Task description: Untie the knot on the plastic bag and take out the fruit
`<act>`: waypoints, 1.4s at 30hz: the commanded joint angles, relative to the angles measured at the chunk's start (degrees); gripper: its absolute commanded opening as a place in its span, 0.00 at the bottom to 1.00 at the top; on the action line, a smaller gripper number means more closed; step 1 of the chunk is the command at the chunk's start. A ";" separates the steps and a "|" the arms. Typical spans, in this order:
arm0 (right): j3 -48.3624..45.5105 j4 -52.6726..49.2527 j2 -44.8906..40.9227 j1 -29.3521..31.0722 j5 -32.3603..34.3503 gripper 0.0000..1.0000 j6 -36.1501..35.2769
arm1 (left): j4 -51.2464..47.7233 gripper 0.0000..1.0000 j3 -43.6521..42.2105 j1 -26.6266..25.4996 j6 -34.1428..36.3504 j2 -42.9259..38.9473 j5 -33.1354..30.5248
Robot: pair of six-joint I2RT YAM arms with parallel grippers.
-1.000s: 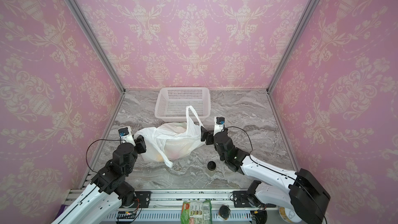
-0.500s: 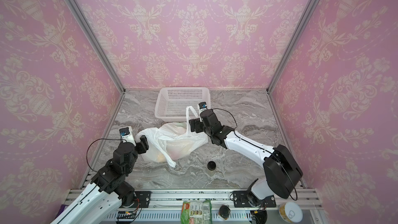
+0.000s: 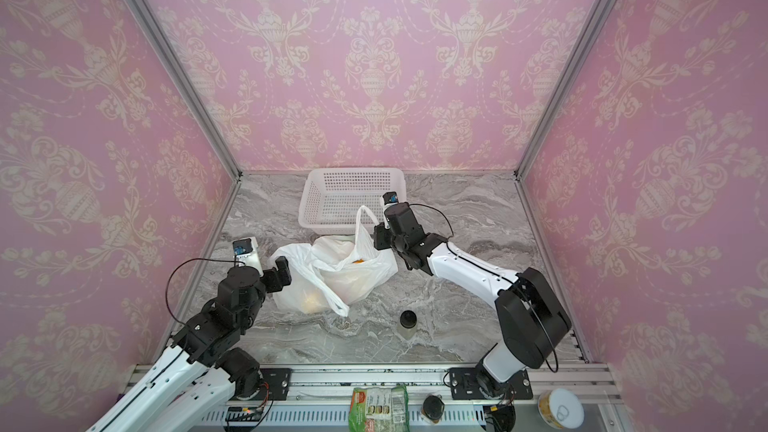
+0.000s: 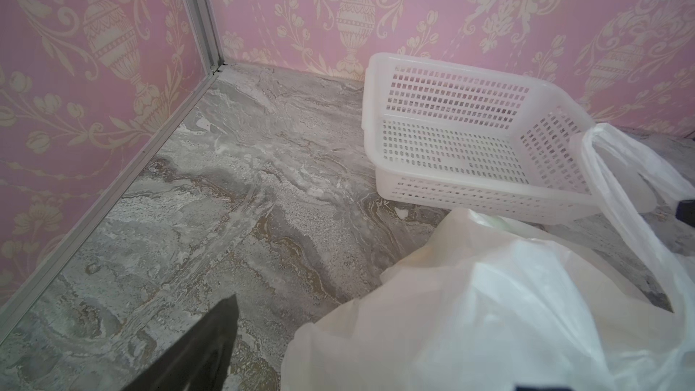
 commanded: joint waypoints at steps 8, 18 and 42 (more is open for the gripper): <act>-0.87 2.49 -6.46 -0.50 16.40 0.00 10.30 | -9.92 0.97 9.98 0.44 -2.98 -3.97 10.29; -1.84 3.31 -5.14 -0.52 16.88 0.00 12.69 | 2.75 0.95 4.70 -3.51 -8.47 -1.66 39.01; -5.50 6.91 -4.69 -0.49 19.31 0.00 12.76 | -29.29 0.89 17.94 -12.49 -16.91 -3.98 22.10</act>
